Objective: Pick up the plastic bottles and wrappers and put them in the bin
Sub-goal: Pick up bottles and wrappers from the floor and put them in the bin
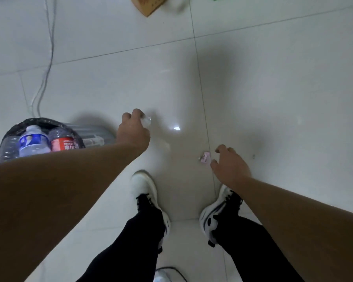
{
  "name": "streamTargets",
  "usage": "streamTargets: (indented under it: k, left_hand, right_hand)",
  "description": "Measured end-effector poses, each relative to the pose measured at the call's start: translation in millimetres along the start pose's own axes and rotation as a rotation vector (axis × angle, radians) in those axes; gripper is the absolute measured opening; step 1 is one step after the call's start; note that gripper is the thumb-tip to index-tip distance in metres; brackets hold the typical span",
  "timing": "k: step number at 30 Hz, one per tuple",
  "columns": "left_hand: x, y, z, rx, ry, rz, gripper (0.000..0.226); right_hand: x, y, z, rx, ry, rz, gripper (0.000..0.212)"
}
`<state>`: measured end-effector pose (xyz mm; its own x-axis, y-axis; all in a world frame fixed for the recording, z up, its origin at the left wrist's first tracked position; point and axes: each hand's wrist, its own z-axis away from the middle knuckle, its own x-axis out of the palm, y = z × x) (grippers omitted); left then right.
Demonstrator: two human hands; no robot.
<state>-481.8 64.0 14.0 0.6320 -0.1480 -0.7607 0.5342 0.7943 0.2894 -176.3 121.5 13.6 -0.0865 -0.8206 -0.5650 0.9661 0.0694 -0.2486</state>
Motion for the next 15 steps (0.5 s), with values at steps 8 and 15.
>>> streamTargets:
  k: [8,15]
  left_hand:
    - [-2,9,105,0.022,-0.126,0.094,0.045]
    - [96,-24,96,-0.037,-0.140,0.125,0.038]
  right_hand:
    - [-19,2,58,0.073,-0.040,-0.102,0.062]
    - [39,24,-4,-0.066,-0.010,-0.043,0.061]
